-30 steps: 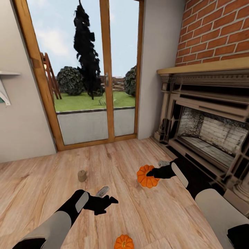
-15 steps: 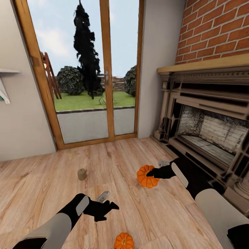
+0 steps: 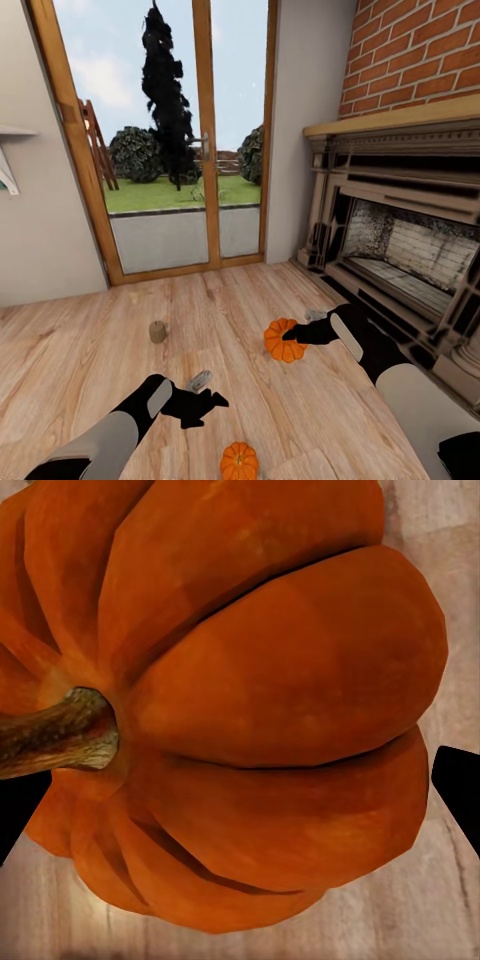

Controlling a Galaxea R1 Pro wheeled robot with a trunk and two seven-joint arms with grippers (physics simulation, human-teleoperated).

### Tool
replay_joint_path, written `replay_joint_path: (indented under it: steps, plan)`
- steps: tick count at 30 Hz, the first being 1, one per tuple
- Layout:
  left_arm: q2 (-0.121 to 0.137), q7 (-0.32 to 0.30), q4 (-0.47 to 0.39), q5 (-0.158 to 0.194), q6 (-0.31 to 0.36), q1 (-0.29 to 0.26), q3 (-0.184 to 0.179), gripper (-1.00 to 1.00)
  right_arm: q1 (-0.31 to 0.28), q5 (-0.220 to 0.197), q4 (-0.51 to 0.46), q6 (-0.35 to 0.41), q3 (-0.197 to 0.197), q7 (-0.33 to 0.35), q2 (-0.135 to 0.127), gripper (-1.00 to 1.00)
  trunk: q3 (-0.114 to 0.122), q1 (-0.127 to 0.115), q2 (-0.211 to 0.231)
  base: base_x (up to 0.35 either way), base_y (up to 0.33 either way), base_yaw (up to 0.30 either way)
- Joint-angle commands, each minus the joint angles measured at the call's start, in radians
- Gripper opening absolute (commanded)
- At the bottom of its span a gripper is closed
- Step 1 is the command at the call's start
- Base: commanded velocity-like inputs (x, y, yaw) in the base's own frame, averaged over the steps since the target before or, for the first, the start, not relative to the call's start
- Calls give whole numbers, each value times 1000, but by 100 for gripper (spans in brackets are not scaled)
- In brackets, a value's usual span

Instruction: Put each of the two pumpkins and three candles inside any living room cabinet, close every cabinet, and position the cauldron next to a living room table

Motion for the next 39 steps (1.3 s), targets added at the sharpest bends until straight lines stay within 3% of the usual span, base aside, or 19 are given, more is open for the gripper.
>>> replay_joint_path:
  steps: [1,5,6,9,12,15,16,20,33,39]
  plan:
    - [-1,-3,-1,-15,0,0,7,100,-1,9,-1,2,2,10,-1,-100,-4,4,-8,0,0,0]
    - [-1,-46,20,-90,-62,0,7,100,-1,10,-1,1,3,8,-1,-100,-17,19,-36,0,0,0]
    - [-1,-103,48,-140,-106,0,8,100,-1,11,-1,1,4,6,-1,-100,-20,23,-43,0,0,0]
    - [-1,-148,108,-240,-185,0,10,100,-1,12,-1,-1,7,5,0,-100,-29,34,-64,0,0,0]
    - [-1,-161,151,-281,-225,0,11,100,-1,13,0,-1,8,4,0,-100,-39,46,-85,0,0,0]
    - [-1,-194,169,-295,-236,0,13,100,-1,13,1,-1,9,3,0,-100,-48,57,-106,0,0,0]
    - [0,-230,180,-298,-239,0,14,100,-1,13,1,-1,9,3,1,-100,-51,61,-113,0,0,0]
    - [1,-260,194,-300,-239,0,15,100,-1,14,1,-1,11,2,1,-100,-64,77,-141,0,0,0]
    - [0,-324,201,-297,-238,0,22,100,-1,15,1,-3,13,2,3,-100,-104,126,-232,0,0,0]
    - [-1,-328,200,-296,-238,0,23,100,-1,14,1,-4,11,3,4,-100,-128,129,-233,0,0,0]
